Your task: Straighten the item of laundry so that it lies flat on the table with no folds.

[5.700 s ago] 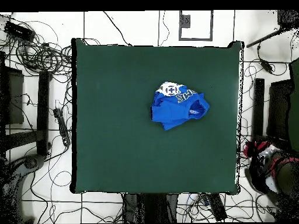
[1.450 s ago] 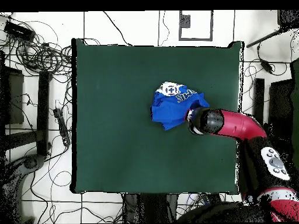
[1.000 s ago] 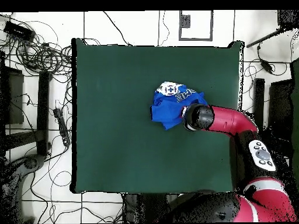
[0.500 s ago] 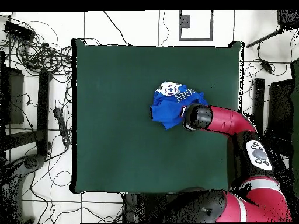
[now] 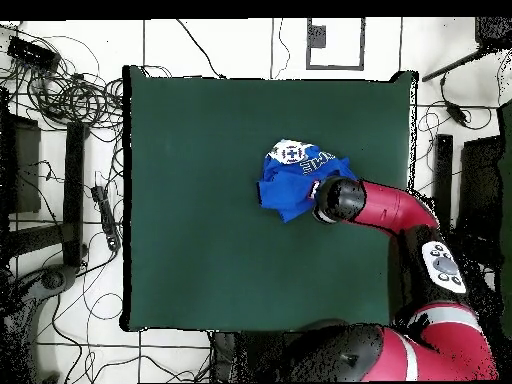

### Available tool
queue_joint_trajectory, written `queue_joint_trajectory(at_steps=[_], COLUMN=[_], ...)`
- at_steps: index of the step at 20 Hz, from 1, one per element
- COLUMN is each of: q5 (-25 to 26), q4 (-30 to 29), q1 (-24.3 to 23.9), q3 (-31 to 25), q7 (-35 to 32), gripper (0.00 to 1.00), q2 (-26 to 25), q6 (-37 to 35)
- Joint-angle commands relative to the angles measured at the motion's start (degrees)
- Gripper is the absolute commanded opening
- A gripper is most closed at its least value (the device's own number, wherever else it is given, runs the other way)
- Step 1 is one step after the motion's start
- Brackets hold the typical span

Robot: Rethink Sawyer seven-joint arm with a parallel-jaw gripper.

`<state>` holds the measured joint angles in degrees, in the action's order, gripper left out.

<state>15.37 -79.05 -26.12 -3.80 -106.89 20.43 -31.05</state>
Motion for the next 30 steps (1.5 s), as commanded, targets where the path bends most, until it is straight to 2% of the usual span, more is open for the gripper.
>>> queue_joint_trajectory(at_steps=[1,12,18,30], q5=[-6.3,-12.1,-15.2,-20.5], q4=[-0.8,3.0,3.1,-1.9], q1=[5.1,10.7,12.5,17.3], q3=[-4.8,-0.6,0.9,4.1], q7=[-14.7,-17.0,-16.9,-17.9], gripper=[1.0,1.0,1.0,1.0], q2=[-0.3,-3.3,-4.4,-1.5], q6=[8.1,10.2,11.8,14.3])
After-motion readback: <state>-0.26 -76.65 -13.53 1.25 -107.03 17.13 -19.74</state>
